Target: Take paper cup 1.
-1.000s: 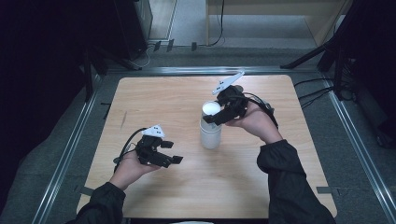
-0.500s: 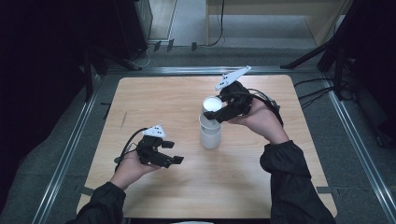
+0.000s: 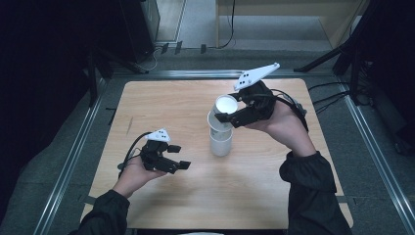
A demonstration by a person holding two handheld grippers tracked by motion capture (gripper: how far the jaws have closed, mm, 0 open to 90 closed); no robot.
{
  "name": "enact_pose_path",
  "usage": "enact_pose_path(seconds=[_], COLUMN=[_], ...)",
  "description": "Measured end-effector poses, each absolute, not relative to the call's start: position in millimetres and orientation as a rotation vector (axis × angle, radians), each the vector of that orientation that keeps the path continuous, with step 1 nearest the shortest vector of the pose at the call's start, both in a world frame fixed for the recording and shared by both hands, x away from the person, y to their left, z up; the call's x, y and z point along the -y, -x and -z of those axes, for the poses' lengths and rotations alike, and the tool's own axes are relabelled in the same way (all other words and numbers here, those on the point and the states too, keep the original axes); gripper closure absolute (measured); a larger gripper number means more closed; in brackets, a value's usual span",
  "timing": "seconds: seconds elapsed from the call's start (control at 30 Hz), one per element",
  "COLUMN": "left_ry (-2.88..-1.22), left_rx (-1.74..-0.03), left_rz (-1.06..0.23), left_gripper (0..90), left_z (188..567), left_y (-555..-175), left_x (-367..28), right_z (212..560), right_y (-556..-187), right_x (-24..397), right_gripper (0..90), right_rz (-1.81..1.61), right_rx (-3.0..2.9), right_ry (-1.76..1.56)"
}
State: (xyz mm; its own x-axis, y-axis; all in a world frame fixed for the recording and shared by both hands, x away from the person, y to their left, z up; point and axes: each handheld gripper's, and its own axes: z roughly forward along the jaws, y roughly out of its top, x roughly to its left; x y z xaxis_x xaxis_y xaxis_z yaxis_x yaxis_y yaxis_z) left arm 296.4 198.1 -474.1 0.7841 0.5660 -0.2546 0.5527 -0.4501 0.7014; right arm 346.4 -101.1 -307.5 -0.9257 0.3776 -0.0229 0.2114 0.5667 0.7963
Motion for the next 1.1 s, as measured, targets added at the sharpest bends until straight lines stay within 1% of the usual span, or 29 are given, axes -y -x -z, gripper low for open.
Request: enact_pose_path(seconds=[0.23,0.4,0.77,0.87,0.97,1.1], left_ry=[-2.139,-2.148,-2.17,-2.172,-2.18,-2.183], left_rx=[-0.804,-0.78,-0.725,-0.706,-0.695,-0.664], left_rz=[-0.019,-0.015,0.032,0.041,0.082,0.091], left_gripper=[20.2,20.0,18.7,18.3,18.2,17.6], left_z=[470.4,467.8,461.7,461.2,462.1,461.8], left_y=[-300.5,-305.0,-315.0,-317.0,-319.7,-320.8], left_x=[-198.9,-196.8,-185.1,-181.5,-177.9,-173.2], right_z=[312.3,323.9,356.8,369.2,382.9,403.3], right_y=[-330.1,-322.8,-306.0,-303.4,-301.0,-298.2], right_x=[101.4,106.5,119.6,119.9,120.0,122.4], right_gripper=[32.9,32.9,33.1,33.3,33.3,33.3], right_rz=[-1.288,-1.272,-1.232,-1.234,-1.233,-1.225], right_rx=[-2.652,-2.688,-2.753,-2.767,-2.778,-2.787], right_ry=[-0.474,-0.496,-0.517,-0.524,-0.53,-0.558])
